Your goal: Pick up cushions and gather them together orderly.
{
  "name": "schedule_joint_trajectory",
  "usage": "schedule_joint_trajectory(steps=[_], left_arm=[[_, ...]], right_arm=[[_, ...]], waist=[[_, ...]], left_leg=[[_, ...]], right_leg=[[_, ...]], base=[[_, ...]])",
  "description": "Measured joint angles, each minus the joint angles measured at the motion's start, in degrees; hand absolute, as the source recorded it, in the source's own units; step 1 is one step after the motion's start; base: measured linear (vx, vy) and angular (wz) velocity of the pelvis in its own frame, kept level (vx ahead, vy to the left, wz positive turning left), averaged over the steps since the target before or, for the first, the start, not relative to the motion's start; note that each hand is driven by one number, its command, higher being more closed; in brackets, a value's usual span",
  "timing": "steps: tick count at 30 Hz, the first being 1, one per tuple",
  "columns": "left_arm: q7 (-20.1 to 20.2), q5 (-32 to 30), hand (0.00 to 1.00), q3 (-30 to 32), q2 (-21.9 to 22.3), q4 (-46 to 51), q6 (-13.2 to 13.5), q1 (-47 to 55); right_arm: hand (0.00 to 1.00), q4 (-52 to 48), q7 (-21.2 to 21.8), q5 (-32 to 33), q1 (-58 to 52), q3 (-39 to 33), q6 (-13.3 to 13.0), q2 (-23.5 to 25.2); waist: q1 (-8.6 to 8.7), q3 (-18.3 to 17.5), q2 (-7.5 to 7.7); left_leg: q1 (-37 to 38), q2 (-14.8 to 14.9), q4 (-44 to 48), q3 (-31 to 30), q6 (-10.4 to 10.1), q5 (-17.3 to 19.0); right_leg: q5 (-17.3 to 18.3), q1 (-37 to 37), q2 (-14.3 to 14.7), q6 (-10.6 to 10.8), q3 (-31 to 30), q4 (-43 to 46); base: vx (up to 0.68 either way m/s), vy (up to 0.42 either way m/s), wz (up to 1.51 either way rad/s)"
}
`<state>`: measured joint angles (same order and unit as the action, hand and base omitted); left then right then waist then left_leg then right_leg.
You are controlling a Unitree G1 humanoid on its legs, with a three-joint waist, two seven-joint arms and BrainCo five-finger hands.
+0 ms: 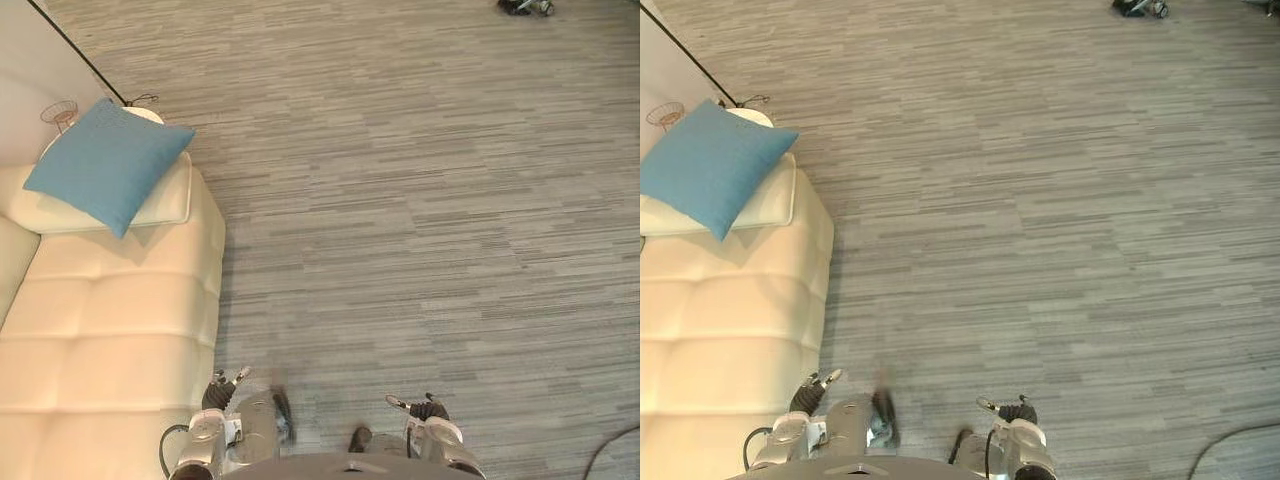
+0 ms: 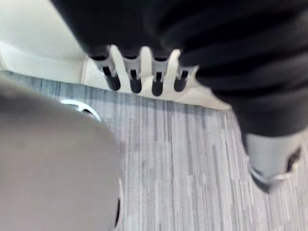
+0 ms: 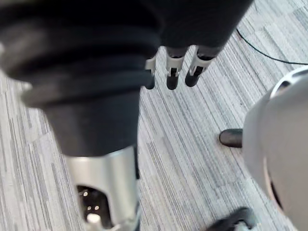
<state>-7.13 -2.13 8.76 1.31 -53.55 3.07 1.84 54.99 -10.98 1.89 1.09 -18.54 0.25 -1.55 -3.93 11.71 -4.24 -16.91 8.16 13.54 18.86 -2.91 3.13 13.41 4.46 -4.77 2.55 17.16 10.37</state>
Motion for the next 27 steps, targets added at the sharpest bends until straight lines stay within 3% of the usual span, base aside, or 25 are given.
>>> schedule_joint_trajectory(steps=[1, 2, 3, 5, 7, 8, 9, 11, 12, 13, 14, 15, 17, 19, 20, 21, 23, 24, 25, 27], left_arm=[[0.0, 0.2, 0.00, 0.0, 0.0, 0.0, 0.0, 0.0], [0.1, 0.2, 0.00, 0.0, -0.1, -0.4, 0.0, -0.2], [0.1, 0.3, 0.00, 0.1, -0.9, -0.7, 0.0, -0.5], [0.3, 0.9, 0.00, 0.9, -1.5, -0.9, 0.1, -0.9], [0.3, 0.9, 0.00, 2.2, -1.5, -1.3, 0.1, -0.4], [0.4, 0.8, 0.00, 2.2, -1.4, -1.7, 0.1, 0.4], [0.3, 0.8, 0.00, 1.8, -1.4, -2.5, 0.0, 1.3], [0.5, 0.8, 0.00, -0.5, -3.4, -3.8, -0.3, 0.6], [0.5, 0.8, 0.00, -0.4, -3.6, -3.9, -0.4, 0.6], [0.3, 0.8, 0.00, -0.3, -3.6, -4.0, -0.8, 0.7], [0.3, 0.8, 0.00, -0.3, -3.6, -4.1, -0.9, 0.9], [0.3, 0.8, 0.00, -0.4, -3.5, -4.2, -0.9, 1.0], [0.3, 0.8, 0.00, -0.5, -3.0, -4.7, -0.9, 0.8], [0.3, 0.8, 0.00, -0.5, -2.5, -5.2, -0.8, -0.1], [0.3, 0.7, 0.00, -0.7, -2.7, -5.7, -0.7, -0.1], [0.3, 0.7, 0.00, -0.8, -3.0, -6.3, -0.8, 0.1], [0.2, 0.6, 0.00, -0.2, -2.4, -6.6, -0.7, 0.4], [0.2, 0.2, 0.00, 0.3, -1.1, -5.7, -0.6, 0.5], [0.1, 0.1, 0.00, 0.5, -1.0, -5.5, -0.6, 0.4], [0.3, 0.4, 0.00, 2.4, -0.3, -4.3, -0.6, 0.2]], right_arm=[[0.00, 0.0, -0.1, 0.0, -0.1, 0.1, 0.0, 0.0], [0.00, 0.1, -0.4, 0.0, 0.1, 0.2, 0.0, 0.4], [0.00, 0.3, -0.3, 0.0, 0.2, 0.3, 0.0, 1.4], [0.00, 0.6, -0.3, -0.1, 0.4, 0.3, 0.0, 1.7], [0.00, 1.7, -0.1, -0.2, 0.3, 0.4, -0.1, 1.4], [0.00, 2.4, 0.0, -0.2, 0.1, 0.6, -0.1, 1.1], [0.00, 2.7, 0.3, -0.9, -0.4, 0.4, -0.1, 0.3], [0.00, 2.5, 0.8, -2.1, -1.4, 0.4, 0.0, 0.8], [0.00, 2.2, 0.9, -2.1, -1.6, 0.3, 0.0, 0.8], [0.00, 1.9, 1.0, -1.9, -2.7, 0.2, -0.1, 0.0], [0.00, 1.5, 1.0, -1.9, -2.6, 0.3, -0.3, -0.4], [0.00, 1.3, 1.0, -1.9, -2.6, 0.4, -0.4, -0.6], [0.00, 0.0, 1.0, -1.9, -3.0, 0.4, -0.6, -0.6], [0.00, -0.4, 1.0, -1.5, -2.9, 0.1, -1.3, -0.7], [0.00, -0.1, 1.0, -1.3, -3.0, -0.1, -1.3, -0.7], [0.00, 0.4, 1.0, -1.1, -3.2, -0.8, -1.2, -0.9], [0.00, 0.5, 1.0, -1.2, -3.3, -1.0, -1.1, -1.9], [0.00, 0.0, 1.0, -1.2, -3.1, -2.3, -1.1, -2.1], [0.00, -0.1, 1.0, -1.2, -3.0, -2.3, -1.2, -2.2], [0.00, -0.3, 0.9, -1.2, -3.0, -1.7, -1.2, -2.6]], waist=[[-0.61, -0.3, 0.14], [-1.14, -1.4, 0.54], [-0.61, -1.7, 2.54], [-1.05, -1.7, 3.23], [-1.89, -3.0, 3.94], [-2.28, -3.9, 3.95], [-2.03, -5.5, 2.71], [0.52, -4.5, 5.19], [0.89, -4.1, 5.54], [1.62, -3.6, 5.05], [1.83, -3.3, 4.69], [1.83, -3.2, 4.69], [2.51, -3.1, 4.45], [3.37, -3.0, 4.16], [3.60, -2.9, 4.51], [3.57, -2.8, 4.68], [3.11, -3.2, 3.19], [3.03, -2.7, 2.01], [3.18, -2.5, 1.85], [2.85, -2.1, 1.11]], left_leg=[[0.2, -0.4, -0.7, 0.0, 0.1, -3.0], [0.9, -1.9, -0.7, 0.3, 4.3, -5.0], [0.6, -3.2, 1.1, 0.9, 6.1, -3.7], [-0.2, -3.3, 6.8, 0.8, 8.4, -0.8], [1.2, -3.7, 11.7, 1.5, 8.0, 2.3], [2.6, -3.8, 11.1, 1.4, 7.5, 4.7], [5.1, -3.8, 8.8, -0.1, 6.6, 7.9], [10.6, -8.4, 5.9, -3.5, 7.4, 10.9], [11.8, -8.9, 5.6, -4.4, 7.5, 11.3], [15.1, -9.1, 4.5, -6.5, 7.3, 11.9], [18.1, -9.1, 2.3, -7.9, 7.3, 11.9], [20.3, -8.8, 1.0, -8.6, 7.0, 11.7], [24.2, -7.7, -1.6, -12.5, 6.9, 11.7], [25.1, -6.4, -3.1, -17.1, 4.9, 12.5], [25.5, -6.1, -3.4, -19.5, 3.2, 13.4], [27.2, -5.2, -3.7, -22.7, 1.4, 14.8], [27.2, -3.8, -2.9, -23.8, 1.1, 14.9], [26.1, -2.8, 1.6, -23.6, 0.9, 14.7], [24.2, -2.3, 5.9, -23.7, 0.5, 14.9], [13.8, 1.1, 26.8, -21.7, -3.5, 12.6]], right_leg=[[0.3, 0.5, -0.1, 0.7, -0.8, -0.3], [0.2, 1.9, -0.7, 1.8, -2.2, -2.0], [-1.8, 3.5, -2.0, 1.7, -2.9, -4.6], [-6.5, 6.6, -3.0, 2.0, -4.6, -7.8], [-9.2, 8.2, -3.8, 3.3, -7.2, -5.0], [-8.9, 6.9, -3.9, 3.7, -7.8, -0.7], [-7.4, 3.1, -4.3, 6.0, -8.0, 8.8], [-8.4, -6.8, -9.5, 10.0, -10.7, 36.6], [-7.0, -8.9, -10.0, 9.1, -10.9, 41.7], [-3.8, -12.9, -9.7, 6.5, -9.6, 48.7], [-1.7, -15.8, -9.2, 5.1, -7.8, 50.2], [-0.2, -17.3, -8.6, 4.0, -6.6, 49.0], [2.7, -21.1, -6.2, 2.0, -4.5, 37.4], [-0.1, -23.7, -4.0, 2.5, -7.1, 21.7], [-3.5, -23.5, -3.7, 3.1, -9.8, 13.3], [-11.8, -22.3, -3.5, 2.9, -11.4, 11.1], [-7.9, -22.4, -2.6, 2.1, -10.6, 14.6], [-4.3, -22.0, -3.3, 1.0, -7.9, 18.5], [-3.4, -21.3, -3.9, 0.5, -6.0, 19.5], [-0.4, -16.3, -4.2, -1.4, -0.6, 19.1]], base=[[0.41, 0.169, -0.32], [0.61, 0.152, -0.17], [0.62, 0.130, 0.02], [0.56, 0.145, 0.18], [0.40, 0.125, -0.10], [0.45, 0.150, -0.32], [0.47, 0.144, 0.10], [0.46, 0.075, 0.72], [0.35, -0.022, 0.90], [0.36, -0.044, 0.79], [0.45, -0.081, 0.75], [0.47, -0.137, 0.73], [0.43, -0.246, 1.03], [0.31, -0.302, 1.23], [0.36, -0.392, 1.41], [0.37, -0.412, 1.27], [0.34, -0.352, 0.85], [0.36, -0.356, 0.79], [0.43, -0.412, 1.16], [0.33, -0.306, 1.03]])
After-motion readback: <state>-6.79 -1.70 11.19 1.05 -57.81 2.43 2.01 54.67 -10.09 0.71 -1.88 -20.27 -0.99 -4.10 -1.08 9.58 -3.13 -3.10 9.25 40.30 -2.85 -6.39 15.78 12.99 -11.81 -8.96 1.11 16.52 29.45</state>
